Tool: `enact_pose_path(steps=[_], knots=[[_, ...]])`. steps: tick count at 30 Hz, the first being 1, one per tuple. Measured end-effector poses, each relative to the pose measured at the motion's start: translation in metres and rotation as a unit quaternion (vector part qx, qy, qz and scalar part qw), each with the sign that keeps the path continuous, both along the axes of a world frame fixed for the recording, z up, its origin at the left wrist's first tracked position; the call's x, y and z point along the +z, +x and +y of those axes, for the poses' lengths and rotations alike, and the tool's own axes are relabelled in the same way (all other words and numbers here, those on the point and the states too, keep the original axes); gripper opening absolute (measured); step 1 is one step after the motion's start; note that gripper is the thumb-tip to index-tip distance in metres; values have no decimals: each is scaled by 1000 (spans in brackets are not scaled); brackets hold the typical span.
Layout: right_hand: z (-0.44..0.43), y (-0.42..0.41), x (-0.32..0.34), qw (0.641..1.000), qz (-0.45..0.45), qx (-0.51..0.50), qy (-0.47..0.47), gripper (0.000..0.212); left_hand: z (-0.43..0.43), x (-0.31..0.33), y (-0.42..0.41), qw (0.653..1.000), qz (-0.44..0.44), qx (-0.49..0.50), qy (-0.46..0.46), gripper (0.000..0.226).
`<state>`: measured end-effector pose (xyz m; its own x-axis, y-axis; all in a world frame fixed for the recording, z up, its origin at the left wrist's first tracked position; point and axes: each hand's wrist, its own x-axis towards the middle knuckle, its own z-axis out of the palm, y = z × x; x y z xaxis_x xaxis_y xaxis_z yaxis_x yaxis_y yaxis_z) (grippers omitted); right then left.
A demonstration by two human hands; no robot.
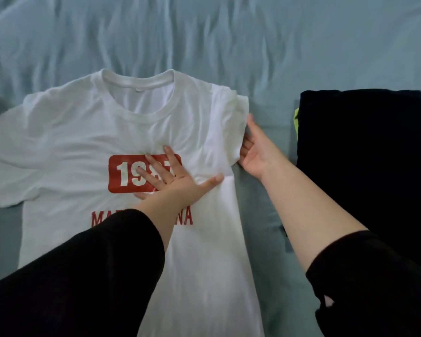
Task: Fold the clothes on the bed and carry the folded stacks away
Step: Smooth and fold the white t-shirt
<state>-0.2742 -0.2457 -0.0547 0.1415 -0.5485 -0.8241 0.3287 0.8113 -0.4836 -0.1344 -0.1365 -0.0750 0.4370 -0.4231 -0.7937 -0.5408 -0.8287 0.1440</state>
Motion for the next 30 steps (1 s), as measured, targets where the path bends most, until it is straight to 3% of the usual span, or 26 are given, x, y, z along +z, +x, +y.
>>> enact_pose_path(steps=[3,5,7,9,14,20,23,24,27,30], knots=[[-9,15,-3,999,-15,-1,-34,17,-1,-3,-4,1000,-6,8,6,151],[-11,16,-4,985,123,28,-119,9,-1,-2,-5,1000,-6,9,8,150],[-18,7,-2,919,310,38,-240,11,-1,0,-4,1000,-8,7,7,150],[-28,-12,4,857,411,20,-311,13,-3,3,-5,1000,-7,9,5,150],[-28,-51,-11,797,506,147,-294,13,-4,10,-8,1000,8,11,4,150],[-10,-60,-2,766,559,153,-279,20,-9,18,-8,1000,19,12,6,153],[-4,-60,7,758,552,155,-311,37,-8,18,-7,1000,22,12,6,153],[-5,-57,11,730,573,143,-344,44,-7,18,-7,1000,21,10,5,153],[-5,-30,18,570,650,166,-474,47,-6,15,-7,1000,12,9,6,153],[7,-1,0,494,535,430,-533,55,-5,13,-8,1000,3,10,1,152]])
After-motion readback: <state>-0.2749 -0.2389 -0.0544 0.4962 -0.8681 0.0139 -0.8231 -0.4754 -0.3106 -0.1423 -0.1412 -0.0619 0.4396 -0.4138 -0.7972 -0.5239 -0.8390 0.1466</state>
